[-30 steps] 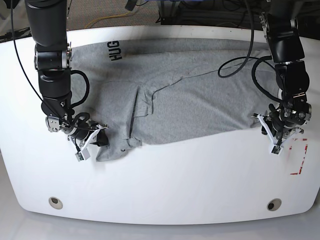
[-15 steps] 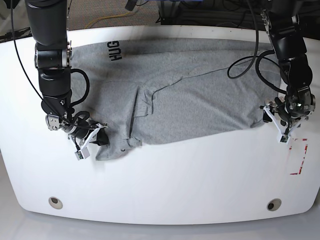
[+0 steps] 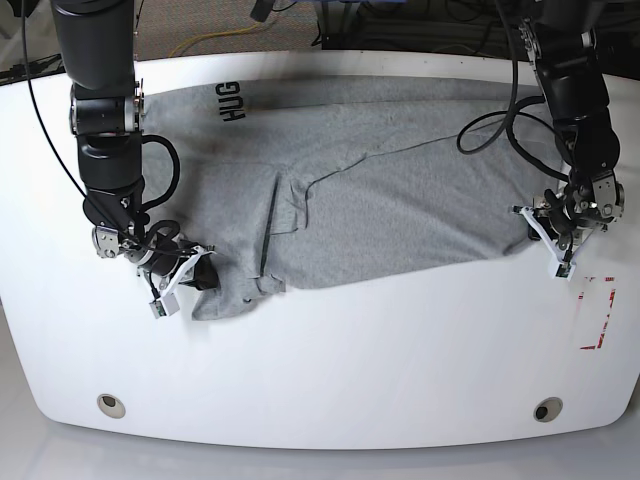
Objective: Fold the T-shirt properly
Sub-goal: 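Pinch the hem corner with the left gripper beside the shirt side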
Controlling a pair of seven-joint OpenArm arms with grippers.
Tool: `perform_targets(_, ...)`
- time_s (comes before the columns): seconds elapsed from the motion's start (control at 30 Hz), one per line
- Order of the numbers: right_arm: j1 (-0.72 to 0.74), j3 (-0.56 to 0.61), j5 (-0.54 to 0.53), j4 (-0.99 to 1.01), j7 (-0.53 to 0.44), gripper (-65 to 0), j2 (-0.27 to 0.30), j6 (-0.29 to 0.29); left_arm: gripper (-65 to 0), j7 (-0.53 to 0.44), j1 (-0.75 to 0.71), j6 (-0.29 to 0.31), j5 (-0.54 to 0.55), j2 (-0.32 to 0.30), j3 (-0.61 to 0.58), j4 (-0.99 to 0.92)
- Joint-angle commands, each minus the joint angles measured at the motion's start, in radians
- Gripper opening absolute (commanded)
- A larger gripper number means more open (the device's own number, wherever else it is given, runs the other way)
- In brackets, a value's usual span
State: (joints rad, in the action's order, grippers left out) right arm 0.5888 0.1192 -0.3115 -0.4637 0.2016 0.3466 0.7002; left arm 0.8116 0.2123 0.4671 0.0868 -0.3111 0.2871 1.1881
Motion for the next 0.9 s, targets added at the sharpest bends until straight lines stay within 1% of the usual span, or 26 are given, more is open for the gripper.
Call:
perform_targets(0.0, 0.013, 0.001, 0.025, -0.005, 0.031, -65.0, 0.015, -0.002, -61.1, -0.048, 0.022, -0.005, -0.008, -0.018, -0.001, -0.055)
perform_targets(0.13, 0.013, 0.001, 0.025, -0.005, 0.031, -65.0, 0.015, -0.002, -61.9, -0.08, 0.019, -0.005, -0.008, -0.024, -0.001, -0.061)
perform_targets(0.33, 0.013, 0.001, 0.025, -0.005, 0.031, -65.0, 0.015, -0.002, -61.7, -0.082, 0.011, -0.005, -0.026, -0.036, -0.001, 0.082)
perform_targets(0.47, 0.013, 0.001, 0.025, -0.005, 0.031, -65.0, 0.015, -0.002, -61.4, -0.027, 0.012, -0.003, -0.084, -0.038, -0.001, 0.164)
perform_targets(0.53, 0.013, 0.001, 0.025, -0.005, 0.031, -65.0, 0.015, -0.002, -61.2, 0.009, 0.016, -0.003, -0.101, -0.038, -0.001, 0.214)
perform_targets(0.6, 0.013, 0.001, 0.025, -0.005, 0.031, -65.0, 0.015, -0.002, -59.9, 0.016, 0.017, -0.003, -0.101, -0.038, -0.002, 0.247)
perform_targets(0.63, 0.013, 0.001, 0.025, -0.005, 0.031, -65.0, 0.013, -0.002, -58.1, 0.016, 0.017, -0.003, -0.101, -0.038, -0.002, 0.256)
perform_targets(0.7, 0.013, 0.001, 0.025, -0.005, 0.031, -65.0, 0.013, -0.002, -50.8, 0.016, 0.02, -0.005, -0.101, -0.038, -0.002, 0.269)
perform_targets(0.8, 0.013, 0.001, 0.025, -0.005, 0.031, -65.0, 0.013, -0.002, -34.3, 0.013, 0.022, -0.009, -0.101, -0.04, -0.002, 0.266)
perform_targets(0.87, 0.013, 0.001, 0.025, -0.005, 0.031, -65.0, 0.013, -0.002, -26.9, 0.012, 0.022, -0.009, -0.101, -0.04, -0.002, 0.26)
